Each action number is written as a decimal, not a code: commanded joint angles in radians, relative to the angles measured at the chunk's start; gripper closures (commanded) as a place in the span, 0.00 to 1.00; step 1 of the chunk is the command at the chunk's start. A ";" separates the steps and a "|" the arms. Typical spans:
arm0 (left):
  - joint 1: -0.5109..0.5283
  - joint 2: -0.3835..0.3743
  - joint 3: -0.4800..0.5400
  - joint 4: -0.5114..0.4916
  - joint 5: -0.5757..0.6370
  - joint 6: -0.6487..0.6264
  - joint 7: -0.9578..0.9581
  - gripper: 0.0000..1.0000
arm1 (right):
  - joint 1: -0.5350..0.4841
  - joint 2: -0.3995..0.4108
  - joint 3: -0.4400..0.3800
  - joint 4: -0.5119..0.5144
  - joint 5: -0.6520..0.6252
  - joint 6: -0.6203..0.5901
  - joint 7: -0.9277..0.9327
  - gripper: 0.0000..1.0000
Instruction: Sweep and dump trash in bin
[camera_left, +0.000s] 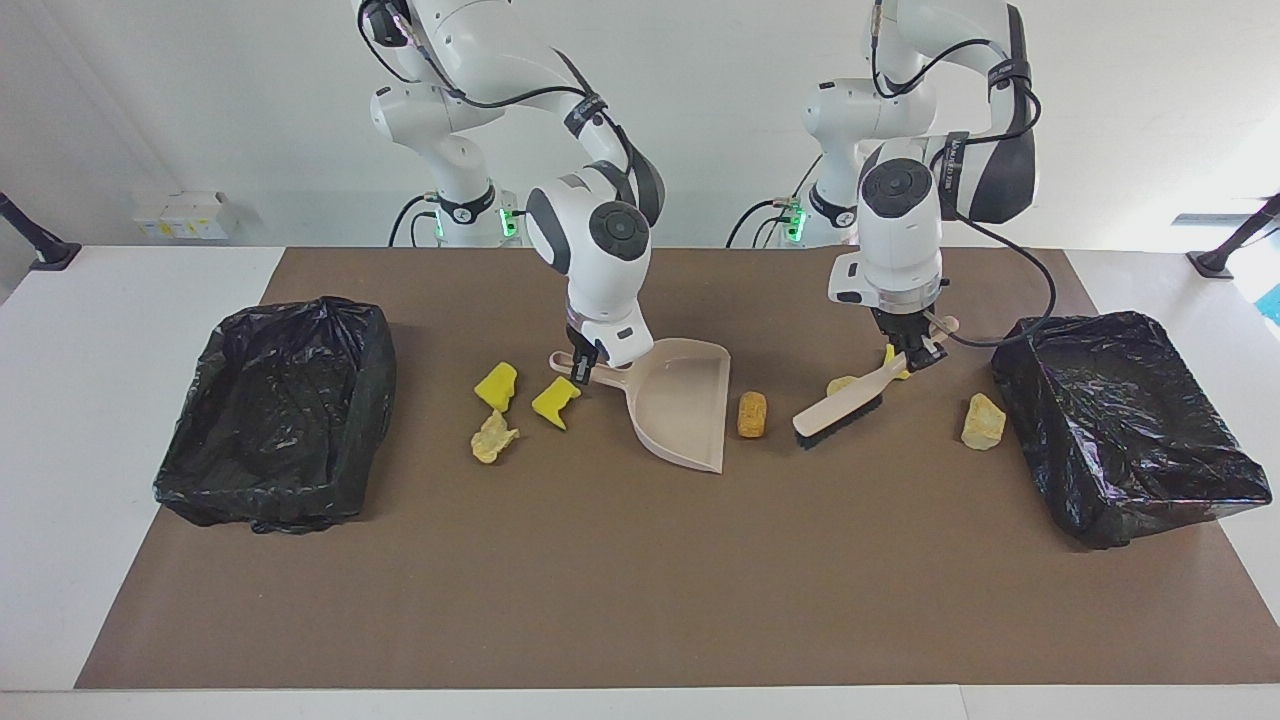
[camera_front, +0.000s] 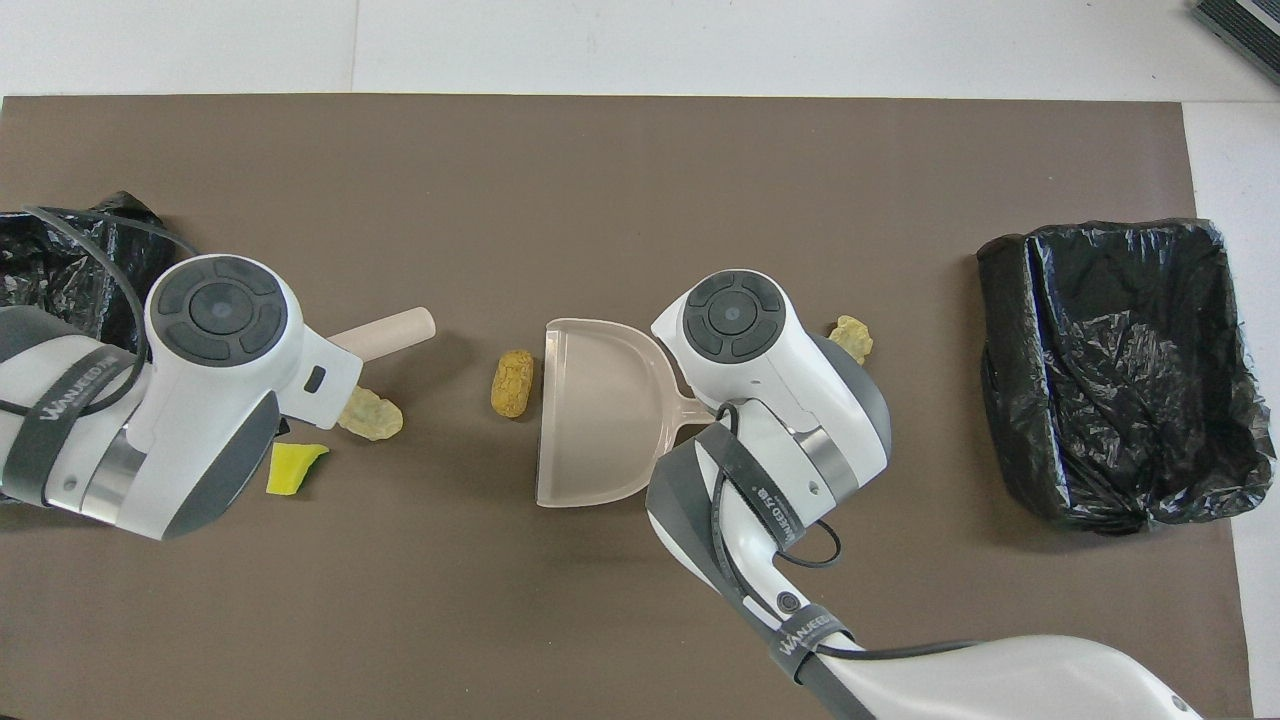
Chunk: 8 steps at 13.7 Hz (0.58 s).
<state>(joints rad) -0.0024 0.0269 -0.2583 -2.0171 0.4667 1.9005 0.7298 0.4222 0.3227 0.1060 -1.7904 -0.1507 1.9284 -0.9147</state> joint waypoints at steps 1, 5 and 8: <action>0.076 -0.018 -0.004 0.018 0.012 -0.040 -0.012 1.00 | -0.003 -0.019 0.007 -0.032 -0.029 0.023 -0.029 1.00; 0.139 -0.022 -0.004 0.008 -0.014 -0.052 -0.382 1.00 | -0.003 -0.019 0.007 -0.032 -0.029 0.023 -0.027 1.00; 0.183 -0.028 -0.004 -0.003 -0.077 -0.078 -0.644 1.00 | 0.001 -0.021 0.007 -0.035 -0.030 0.020 -0.027 1.00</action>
<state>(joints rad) 0.1493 0.0231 -0.2513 -2.0038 0.4224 1.8400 0.2300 0.4254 0.3226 0.1067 -1.7923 -0.1625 1.9302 -0.9191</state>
